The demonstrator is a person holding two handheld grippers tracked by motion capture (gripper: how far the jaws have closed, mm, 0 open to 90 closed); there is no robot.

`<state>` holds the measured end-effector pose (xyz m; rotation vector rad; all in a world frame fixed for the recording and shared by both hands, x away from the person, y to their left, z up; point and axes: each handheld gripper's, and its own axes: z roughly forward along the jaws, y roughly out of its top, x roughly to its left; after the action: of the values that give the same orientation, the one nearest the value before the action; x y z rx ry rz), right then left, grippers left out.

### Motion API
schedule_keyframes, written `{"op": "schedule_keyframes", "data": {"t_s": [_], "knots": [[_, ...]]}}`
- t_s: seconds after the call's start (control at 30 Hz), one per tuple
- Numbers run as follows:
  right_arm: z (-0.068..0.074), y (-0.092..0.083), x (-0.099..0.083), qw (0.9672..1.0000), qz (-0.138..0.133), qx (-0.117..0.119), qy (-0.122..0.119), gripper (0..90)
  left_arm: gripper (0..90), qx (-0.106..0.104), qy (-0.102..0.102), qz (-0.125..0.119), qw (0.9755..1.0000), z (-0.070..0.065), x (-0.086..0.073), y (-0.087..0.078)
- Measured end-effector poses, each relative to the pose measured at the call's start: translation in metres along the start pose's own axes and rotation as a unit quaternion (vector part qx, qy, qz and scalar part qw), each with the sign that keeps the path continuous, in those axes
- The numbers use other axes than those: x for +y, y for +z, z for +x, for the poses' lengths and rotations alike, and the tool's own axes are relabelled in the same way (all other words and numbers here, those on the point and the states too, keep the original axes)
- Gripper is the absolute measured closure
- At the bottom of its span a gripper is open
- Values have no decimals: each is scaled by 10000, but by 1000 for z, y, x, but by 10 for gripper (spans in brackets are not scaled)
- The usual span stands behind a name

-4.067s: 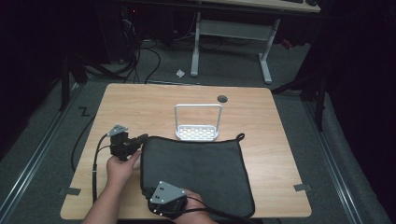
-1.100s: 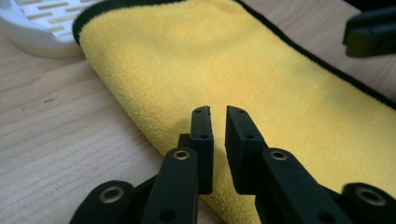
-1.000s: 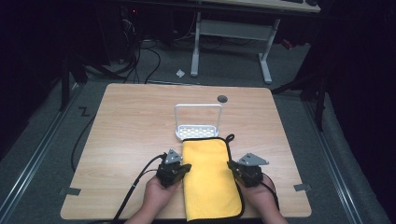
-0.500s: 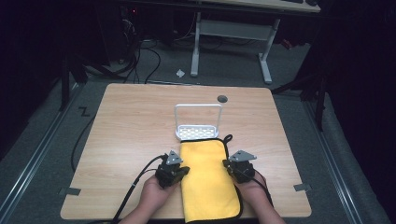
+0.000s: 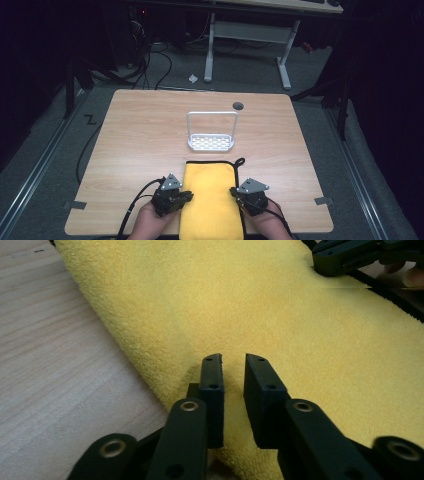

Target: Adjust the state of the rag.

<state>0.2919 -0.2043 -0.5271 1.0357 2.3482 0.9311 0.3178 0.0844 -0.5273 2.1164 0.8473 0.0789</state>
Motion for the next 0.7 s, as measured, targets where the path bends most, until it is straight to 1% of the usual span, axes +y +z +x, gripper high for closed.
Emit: {"op": "schedule_keyframes", "data": {"t_s": [0.07,0.13,0.17,0.2,0.23,0.27,0.3,0.33,0.37,0.4,0.43,0.5,0.57,0.6,0.67,0.7], "knots": [[-2,1,0,10000,-10,45,44,870,733,73,-142,-133,9998,6,3,-2],[-3,1,0,9999,-11,88,75,867,671,186,-348,-335,9987,18,9,-4],[-3,1,0,9999,-28,101,63,868,626,273,-444,-438,9977,25,12,-4],[-4,1,0,9999,-31,108,55,867,559,330,-580,-505,9965,32,15,-2],[-4,1,0,9999,-25,112,57,868,500,312,-762,-476,9955,40,18,2],[-4,1,0,9999,-25,119,60,867,464,265,-955,-459,9940,47,20,5],[-4,1,0,9999,-29,127,45,867,447,254,-1102,-504,9923,52,23,9],[-5,1,0,9999,-28,134,41,867,433,295,-1191,-549,9909,56,25,12],[-5,1,0,9999,-31,137,49,867,434,272,-1311,-590,9892,60,27,15],[-5,1,0,9999,-35,141,48,866,452,222,-1429,-576,9878,63,29,18],[-5,1,0,9999,-41,141,40,866,489,182,-1494,-491,9874,65,31,22],[-5,1,0,9999,-43,138,53,862,571,150,-1479,-489,9877,66,32,25],[-5,1,-1,9999,-31,148,66,861,638,-1,-1589,-500,9860,68,31,28],[-6,1,-1,9998,-39,172,69,859,705,33,-1581,-490,9862,68,31,29],[-8,0,0,9996,-33,214,172,834,777,88,-1460,-461,9882,65,31,30],[-9,-1,1,9994,-80,234,256,799,794,150,-1357,-451,9896,63,31,31]]}}
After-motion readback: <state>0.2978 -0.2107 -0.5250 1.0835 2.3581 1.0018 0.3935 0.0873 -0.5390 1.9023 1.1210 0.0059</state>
